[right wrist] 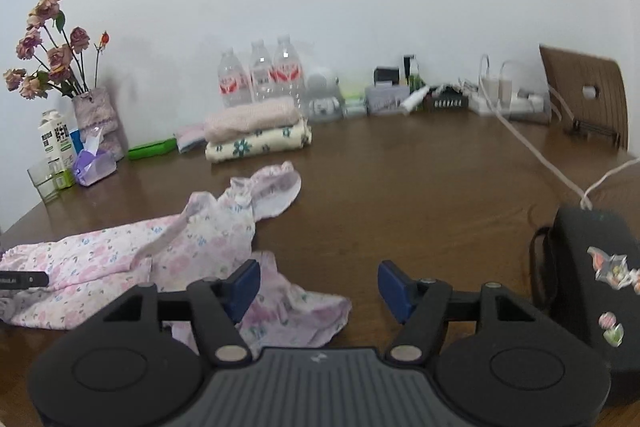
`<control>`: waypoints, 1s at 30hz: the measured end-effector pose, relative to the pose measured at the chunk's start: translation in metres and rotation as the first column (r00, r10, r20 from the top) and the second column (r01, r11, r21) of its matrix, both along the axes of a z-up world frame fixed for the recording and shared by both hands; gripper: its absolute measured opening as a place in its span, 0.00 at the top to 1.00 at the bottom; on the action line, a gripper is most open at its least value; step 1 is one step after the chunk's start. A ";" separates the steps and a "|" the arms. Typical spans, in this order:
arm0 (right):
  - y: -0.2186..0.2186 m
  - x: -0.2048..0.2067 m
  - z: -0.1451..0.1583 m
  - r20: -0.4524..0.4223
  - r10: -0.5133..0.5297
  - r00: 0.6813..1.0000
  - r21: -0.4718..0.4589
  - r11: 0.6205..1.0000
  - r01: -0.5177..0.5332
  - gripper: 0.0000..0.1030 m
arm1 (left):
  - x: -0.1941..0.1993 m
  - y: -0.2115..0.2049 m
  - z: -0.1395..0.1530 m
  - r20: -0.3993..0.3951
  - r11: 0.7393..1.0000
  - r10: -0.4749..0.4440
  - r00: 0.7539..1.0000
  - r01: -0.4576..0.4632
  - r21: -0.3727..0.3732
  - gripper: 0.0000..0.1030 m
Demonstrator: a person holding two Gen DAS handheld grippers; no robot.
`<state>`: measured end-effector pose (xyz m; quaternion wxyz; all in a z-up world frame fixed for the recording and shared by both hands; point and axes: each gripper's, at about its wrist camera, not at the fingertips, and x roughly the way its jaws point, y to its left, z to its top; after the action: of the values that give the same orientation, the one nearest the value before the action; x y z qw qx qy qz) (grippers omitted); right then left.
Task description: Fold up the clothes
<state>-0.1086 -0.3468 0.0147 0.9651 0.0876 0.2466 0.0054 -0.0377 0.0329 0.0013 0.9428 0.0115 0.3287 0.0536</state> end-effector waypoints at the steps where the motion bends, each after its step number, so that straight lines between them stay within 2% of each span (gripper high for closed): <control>1: 0.001 0.002 -0.002 -0.005 0.004 1.000 0.003 1.000 -0.004 0.36 | 0.000 0.000 0.000 0.000 1.000 0.000 1.000 0.000 -0.002 0.00; 8: 0.010 -0.002 -0.004 -0.055 0.006 0.998 -0.026 1.000 -0.007 0.31 | 0.000 0.001 0.000 0.001 1.000 -0.001 1.000 0.001 -0.002 0.00; 12: 0.008 -0.003 -0.016 -0.091 0.000 0.996 0.012 1.000 0.001 0.35 | 0.000 0.001 0.000 0.000 1.000 -0.001 1.000 0.001 -0.004 0.00; 13: 0.012 -0.002 -0.018 -0.078 0.008 0.997 0.003 1.000 -0.008 0.42 | 0.000 0.001 0.000 -0.001 1.000 -0.001 1.000 0.001 -0.005 0.00; 14: 0.016 -0.001 -0.020 -0.064 0.016 0.998 -0.006 1.000 -0.017 0.57 | 0.000 0.001 0.001 -0.001 1.000 -0.001 1.000 0.001 -0.005 0.00; 15: 0.019 0.003 -0.021 -0.058 0.040 0.998 -0.003 0.999 -0.040 0.66 | 0.000 0.001 0.001 -0.001 1.000 -0.001 1.000 0.001 -0.006 0.00; 16: 0.018 0.006 -0.021 -0.056 0.049 0.997 0.031 0.998 -0.048 0.87 | 0.000 0.001 0.001 -0.001 1.000 -0.001 1.000 0.001 -0.006 0.00; 17: 0.014 0.009 -0.020 -0.049 0.044 0.998 0.085 0.996 -0.039 0.96 | 0.000 0.001 0.000 -0.001 1.000 -0.001 1.000 0.001 -0.007 0.00; 19: 0.008 0.014 -0.012 -0.032 0.024 0.999 0.156 0.988 -0.019 0.96 | 0.000 0.001 0.001 -0.001 1.000 -0.001 1.000 0.001 -0.009 0.00; 22: 0.019 0.023 0.021 0.018 0.040 0.999 0.106 0.994 -0.042 0.96 | 0.000 0.001 0.001 -0.001 1.000 -0.003 1.000 0.003 -0.009 0.00; 25: 0.044 0.040 0.045 0.062 0.130 0.990 0.064 0.989 -0.134 0.96 | 0.000 0.002 0.000 -0.002 1.000 -0.004 1.000 0.004 -0.013 0.00; 27: 0.065 0.055 0.044 0.061 0.203 0.977 0.049 0.977 -0.206 0.96 | 0.000 0.002 0.000 -0.003 1.000 -0.005 1.000 0.005 -0.018 0.00; 30: 0.116 0.077 0.031 0.003 0.349 0.937 0.001 0.937 -0.349 0.96 | 0.000 0.003 0.000 -0.003 1.000 -0.009 1.000 0.009 -0.021 0.00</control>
<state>-0.0320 -0.2310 0.0452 0.9491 0.0433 0.2568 0.1771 -0.0377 0.0356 0.0016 0.9427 0.0030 0.3306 0.0457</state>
